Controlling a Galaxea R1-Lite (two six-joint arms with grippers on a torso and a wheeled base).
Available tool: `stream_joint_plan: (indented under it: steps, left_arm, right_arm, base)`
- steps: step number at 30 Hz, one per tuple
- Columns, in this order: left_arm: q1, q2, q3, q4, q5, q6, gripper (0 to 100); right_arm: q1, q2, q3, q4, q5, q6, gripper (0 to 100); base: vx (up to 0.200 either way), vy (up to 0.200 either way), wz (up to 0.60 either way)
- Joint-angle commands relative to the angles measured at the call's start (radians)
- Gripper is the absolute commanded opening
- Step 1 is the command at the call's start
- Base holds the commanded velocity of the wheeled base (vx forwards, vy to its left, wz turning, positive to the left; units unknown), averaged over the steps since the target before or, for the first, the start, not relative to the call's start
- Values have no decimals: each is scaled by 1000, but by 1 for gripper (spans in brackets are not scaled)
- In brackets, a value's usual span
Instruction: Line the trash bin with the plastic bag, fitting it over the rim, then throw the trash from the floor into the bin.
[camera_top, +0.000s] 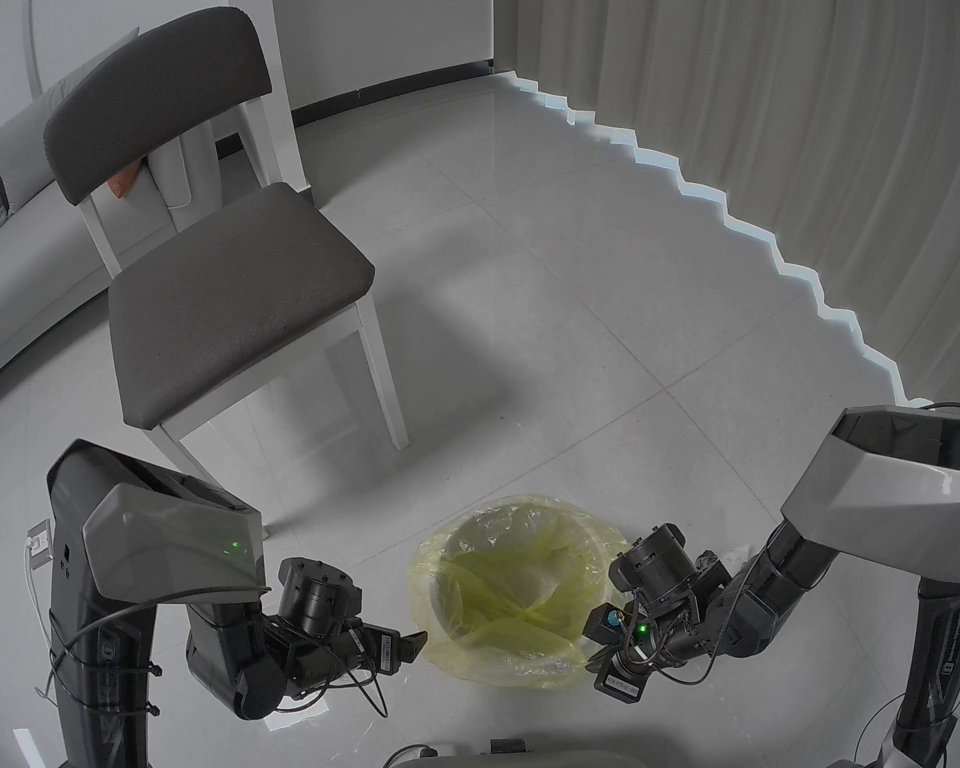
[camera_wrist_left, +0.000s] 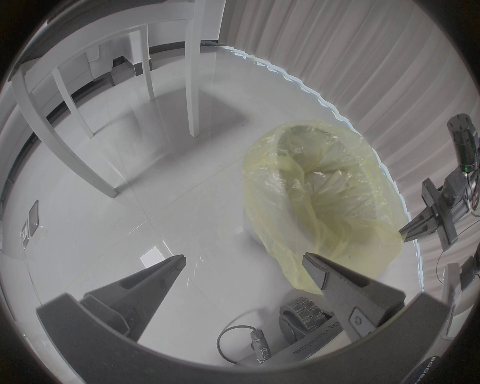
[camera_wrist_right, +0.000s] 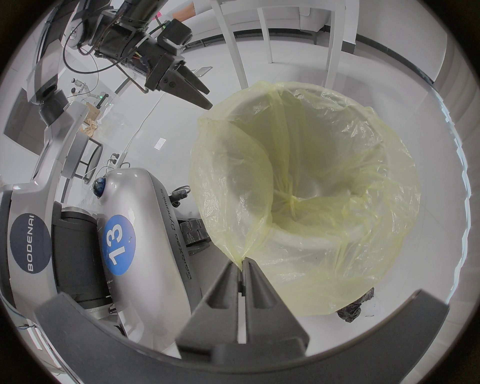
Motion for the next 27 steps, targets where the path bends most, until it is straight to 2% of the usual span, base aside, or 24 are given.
stream_joint_plan:
  steps: [1,7,12,15,22,27]
  left_arm:
    - [-4,6,4,-19,2,-1,100]
    - [-4,6,3,-24,2,-1,100]
    - [-4,6,0,-24,2,-1,100]
    - [-4,1,3,-24,2,-1,100]
    - [-4,-2,4,-39,2,-1,100]
    - [-1,-6,6,-44,2,-1,100]
  right_arm:
    - [-3,40,-6,-1,-11,0,0]
    - [-3,99,-65,12,-48,-3,0]
    - [-5,126,-180,125,-59,0,0]
    - [6,156,-256,156,-91,0,0]
    - [27,219,-398,210,-97,3,0]
    - [26,224,-437,257,-100,8,0]
  base:
    - [0,0,0]
    - [0,0,0]
    - [0,0,0]
    - [0,0,0]
    - [0,0,0]
    - [0,0,0]
